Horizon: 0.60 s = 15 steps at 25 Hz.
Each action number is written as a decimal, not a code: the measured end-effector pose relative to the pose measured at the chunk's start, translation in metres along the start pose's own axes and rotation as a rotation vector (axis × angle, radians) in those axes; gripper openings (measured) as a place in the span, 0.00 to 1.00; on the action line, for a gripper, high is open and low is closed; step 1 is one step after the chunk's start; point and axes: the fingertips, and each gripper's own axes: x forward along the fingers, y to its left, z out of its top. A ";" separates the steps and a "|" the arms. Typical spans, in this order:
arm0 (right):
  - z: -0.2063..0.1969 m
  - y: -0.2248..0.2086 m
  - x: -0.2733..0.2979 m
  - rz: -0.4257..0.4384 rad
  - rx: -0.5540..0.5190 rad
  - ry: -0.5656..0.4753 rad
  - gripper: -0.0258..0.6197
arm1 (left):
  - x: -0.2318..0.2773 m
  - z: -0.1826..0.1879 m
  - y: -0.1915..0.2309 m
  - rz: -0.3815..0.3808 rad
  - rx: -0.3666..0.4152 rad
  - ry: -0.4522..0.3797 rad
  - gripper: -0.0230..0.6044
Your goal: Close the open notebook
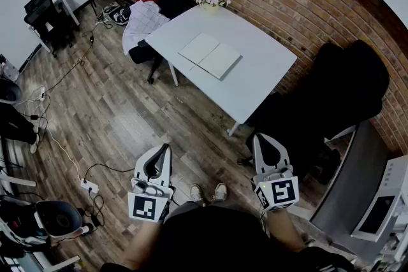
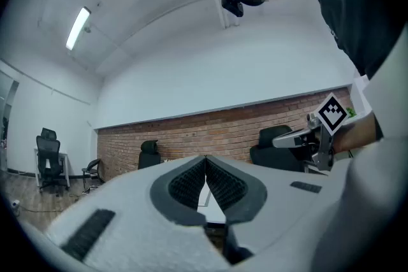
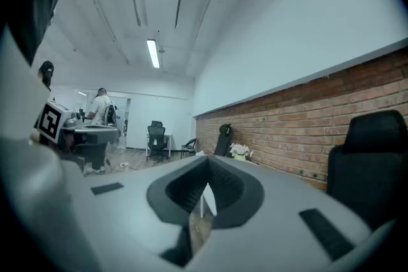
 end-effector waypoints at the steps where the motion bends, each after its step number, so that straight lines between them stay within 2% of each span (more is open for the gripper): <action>1: -0.002 0.000 0.000 0.001 0.003 0.004 0.06 | 0.001 0.001 0.000 0.003 -0.001 -0.003 0.08; 10: -0.006 0.003 0.014 0.015 0.025 0.021 0.06 | 0.002 -0.001 0.014 0.020 -0.018 -0.007 0.08; 15: -0.002 0.006 0.027 -0.008 0.062 0.004 0.06 | -0.008 -0.014 0.032 0.027 -0.040 0.016 0.08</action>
